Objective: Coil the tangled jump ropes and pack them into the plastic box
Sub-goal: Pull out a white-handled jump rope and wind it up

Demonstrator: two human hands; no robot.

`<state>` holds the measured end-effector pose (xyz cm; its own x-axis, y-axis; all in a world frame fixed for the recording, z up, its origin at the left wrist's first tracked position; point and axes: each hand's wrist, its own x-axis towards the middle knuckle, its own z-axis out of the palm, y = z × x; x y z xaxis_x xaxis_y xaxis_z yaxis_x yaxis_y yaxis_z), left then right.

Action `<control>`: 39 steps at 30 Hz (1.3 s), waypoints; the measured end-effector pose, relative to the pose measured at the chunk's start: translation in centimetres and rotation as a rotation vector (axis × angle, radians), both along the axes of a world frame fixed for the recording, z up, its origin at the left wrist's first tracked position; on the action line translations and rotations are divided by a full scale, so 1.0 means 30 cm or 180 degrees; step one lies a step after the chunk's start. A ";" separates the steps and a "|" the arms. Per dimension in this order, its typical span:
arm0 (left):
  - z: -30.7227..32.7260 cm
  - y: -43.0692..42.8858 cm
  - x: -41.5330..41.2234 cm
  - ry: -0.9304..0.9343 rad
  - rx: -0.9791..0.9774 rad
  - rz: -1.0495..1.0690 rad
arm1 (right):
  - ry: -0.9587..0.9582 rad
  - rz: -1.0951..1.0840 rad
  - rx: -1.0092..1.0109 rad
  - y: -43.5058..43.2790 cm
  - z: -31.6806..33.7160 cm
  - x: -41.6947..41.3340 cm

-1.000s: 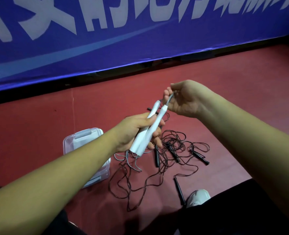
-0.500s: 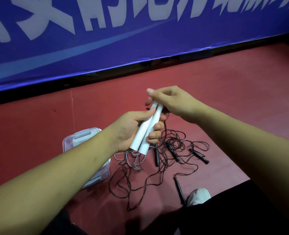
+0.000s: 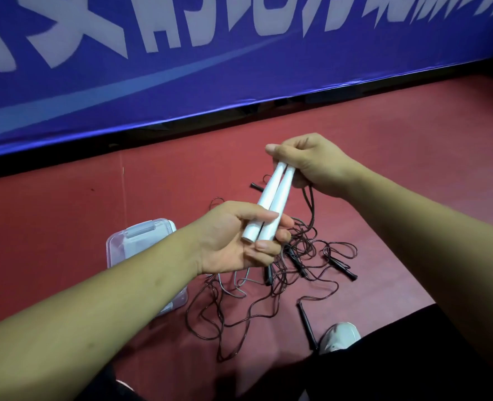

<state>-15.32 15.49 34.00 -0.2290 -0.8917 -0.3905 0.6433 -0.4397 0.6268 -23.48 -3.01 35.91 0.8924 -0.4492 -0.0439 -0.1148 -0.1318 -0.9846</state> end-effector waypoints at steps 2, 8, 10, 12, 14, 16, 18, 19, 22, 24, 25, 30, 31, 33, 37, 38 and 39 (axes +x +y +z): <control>0.003 -0.002 -0.007 -0.0103 0.0074 0.0041 | -0.0055 0.0044 0.0016 0.003 0.007 0.009; 0.020 0.001 0.006 -0.0184 -0.0026 0.0205 | -0.0153 0.0095 0.0084 -0.003 0.013 0.017; 0.028 -0.001 0.006 -0.0246 -0.0108 0.0293 | -0.0169 0.0010 0.0056 -0.003 0.018 0.020; 0.036 -0.009 0.019 -0.0227 -0.0184 0.0531 | -0.0221 -0.0111 0.0193 -0.009 0.020 0.025; 0.057 -0.024 0.054 -0.0104 -0.0335 0.0945 | -0.0175 -0.0181 0.0260 -0.019 0.009 0.025; 0.082 -0.037 0.114 0.0042 -0.0499 0.1566 | 0.0072 -0.0008 0.0104 -0.020 -0.012 0.018; 0.094 -0.042 0.179 0.0044 -0.0533 0.2129 | 0.0320 0.0244 -0.0232 -0.009 -0.031 0.012; 0.094 -0.042 0.203 -0.0001 -0.0508 0.2323 | 0.0396 0.0263 -0.0438 -0.003 -0.032 0.013; 0.075 -0.044 0.244 -0.0018 -0.0367 0.2886 | 0.0406 0.0239 -0.0444 0.030 -0.007 0.030; 0.063 -0.049 0.256 -0.0029 -0.0258 0.3270 | 0.0328 0.0328 0.0191 0.069 0.014 0.038; 0.061 -0.051 0.258 -0.0017 -0.0244 0.3384 | 0.0257 0.0369 0.0596 0.090 0.023 0.041; 0.080 -0.052 0.241 0.0353 -0.0593 0.3466 | 0.0303 0.0829 0.1326 0.165 0.035 0.046; 0.090 -0.051 0.237 0.0443 -0.0666 0.3461 | 0.0436 0.0834 0.1203 0.180 0.025 0.048; 0.101 -0.050 0.237 0.0511 -0.0756 0.3448 | 0.0630 0.0726 0.0998 0.205 0.006 0.050; 0.086 -0.046 0.250 0.0304 -0.0699 0.3412 | 0.0731 0.0484 0.0717 0.225 -0.003 0.051; 0.082 -0.045 0.254 0.0278 -0.0655 0.3392 | 0.0707 0.0439 0.0702 0.233 -0.004 0.052; 0.080 -0.043 0.257 0.0243 -0.0607 0.3344 | 0.0675 0.0386 0.0660 0.244 -0.005 0.053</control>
<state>-7.61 14.19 36.42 0.6711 -0.7011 -0.2409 0.6829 0.4583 0.5689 -21.89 4.30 35.77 0.9000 -0.3022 -0.3142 -0.3161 0.0440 -0.9477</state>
